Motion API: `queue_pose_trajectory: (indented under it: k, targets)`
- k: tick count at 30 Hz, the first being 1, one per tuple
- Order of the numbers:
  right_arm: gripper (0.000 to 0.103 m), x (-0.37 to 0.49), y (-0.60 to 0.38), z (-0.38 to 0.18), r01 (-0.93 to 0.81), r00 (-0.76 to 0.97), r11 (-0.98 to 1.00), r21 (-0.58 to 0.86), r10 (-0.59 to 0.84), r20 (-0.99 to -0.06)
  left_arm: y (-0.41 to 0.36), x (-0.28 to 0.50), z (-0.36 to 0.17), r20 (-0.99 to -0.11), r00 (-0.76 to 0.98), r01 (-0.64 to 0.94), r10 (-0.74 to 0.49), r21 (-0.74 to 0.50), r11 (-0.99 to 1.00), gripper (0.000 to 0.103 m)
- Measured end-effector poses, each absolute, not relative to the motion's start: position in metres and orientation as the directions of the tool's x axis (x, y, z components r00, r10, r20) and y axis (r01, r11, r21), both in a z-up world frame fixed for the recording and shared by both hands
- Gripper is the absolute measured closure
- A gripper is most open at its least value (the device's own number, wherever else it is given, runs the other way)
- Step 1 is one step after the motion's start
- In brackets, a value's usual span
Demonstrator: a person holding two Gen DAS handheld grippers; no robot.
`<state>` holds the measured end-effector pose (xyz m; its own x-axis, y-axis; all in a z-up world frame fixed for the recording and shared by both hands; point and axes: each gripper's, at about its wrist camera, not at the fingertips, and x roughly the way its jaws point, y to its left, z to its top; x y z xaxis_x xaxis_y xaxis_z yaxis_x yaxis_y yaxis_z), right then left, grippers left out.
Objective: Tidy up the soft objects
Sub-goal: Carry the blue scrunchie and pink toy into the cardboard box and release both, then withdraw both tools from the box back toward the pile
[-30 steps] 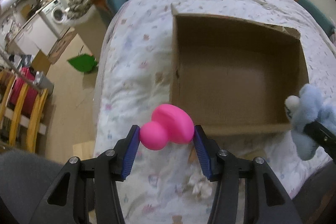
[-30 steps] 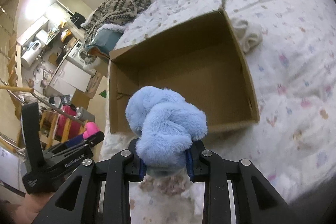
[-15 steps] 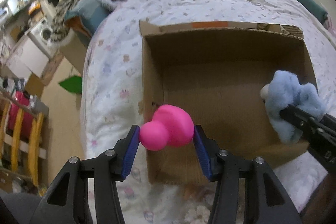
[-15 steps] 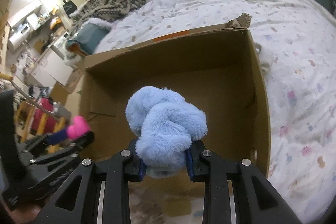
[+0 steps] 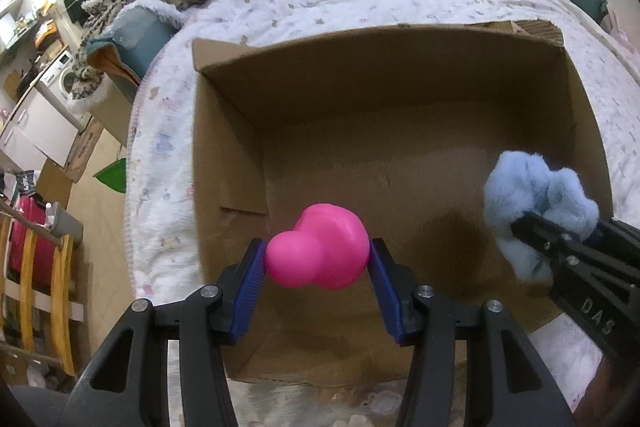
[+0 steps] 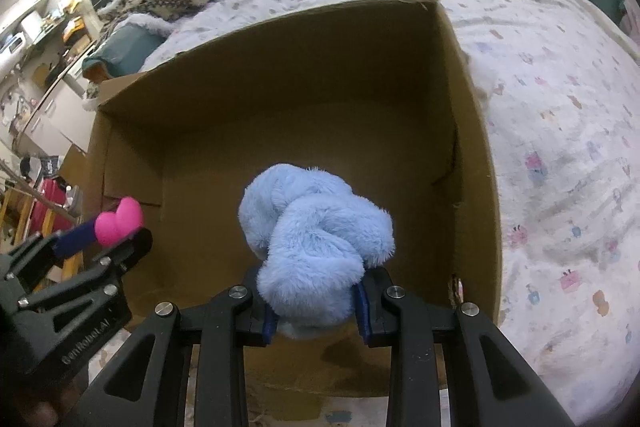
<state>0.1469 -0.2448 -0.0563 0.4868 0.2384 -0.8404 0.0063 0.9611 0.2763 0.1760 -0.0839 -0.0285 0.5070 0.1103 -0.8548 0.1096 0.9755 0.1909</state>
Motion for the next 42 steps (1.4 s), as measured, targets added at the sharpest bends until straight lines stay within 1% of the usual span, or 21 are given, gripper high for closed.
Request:
queue_pose_trajectory:
  k: [6,14,16,19,20,21,23,25,28,36,42]
  targets:
    - [0.069,0.146,-0.246,-0.057,0.018,0.479,0.957,0.288,0.245,-0.843,-0.088,0.18,-0.035,-0.859,0.5,0.123,0.107,0.193,0.973,0.055]
    - [0.067,0.145,-0.248,-0.052,0.021,0.486,0.943,0.331,0.28,-0.828,-0.086,0.183,-0.037,-0.874,0.479,0.107,0.086,0.155,0.982,0.055]
    - [0.059,0.143,-0.249,-0.05,0.019,0.495,0.939,0.342,0.289,-0.82,-0.086,0.183,-0.037,-0.878,0.47,0.11,0.085,0.154,0.982,0.054]
    - [0.058,0.14,-0.249,-0.045,0.011,0.51,0.941,0.339,0.286,-0.811,-0.086,0.181,-0.037,-0.886,0.457,0.1,0.079,0.14,0.985,0.054]
    - [0.058,0.139,-0.248,-0.043,0.008,0.517,0.945,0.327,0.276,-0.81,-0.085,0.18,-0.037,-0.889,0.451,0.096,0.071,0.127,0.987,0.05]
    - [0.058,0.138,-0.249,-0.041,0.004,0.527,0.947,0.322,0.272,-0.805,-0.085,0.179,-0.037,-0.892,0.448,0.096,0.065,0.12,0.988,0.041]
    - [0.052,0.135,-0.25,-0.036,0.002,0.545,0.945,0.326,0.272,-0.793,-0.086,0.176,-0.034,-0.887,0.457,0.092,0.068,0.123,0.988,0.034]
    - [0.033,0.132,-0.253,-0.032,-0.002,0.56,0.939,0.344,0.286,-0.778,-0.087,0.173,-0.029,-0.882,0.466,0.095,0.064,0.121,0.988,0.031]
    - [0.02,0.128,-0.255,-0.028,-0.001,0.571,0.934,0.356,0.293,-0.767,-0.088,0.169,-0.023,-0.879,0.473,0.1,0.055,0.116,0.988,0.03]
    - [0.019,0.118,-0.261,-0.021,0.012,0.577,0.929,0.37,0.296,-0.761,-0.079,0.152,-0.006,-0.861,0.507,0.093,0.043,0.104,0.99,0.03]
    - [0.019,0.105,-0.262,-0.017,0.02,0.591,0.94,0.341,0.264,-0.762,-0.067,0.136,0.005,-0.853,0.522,0.076,0.017,0.067,0.995,0.03]
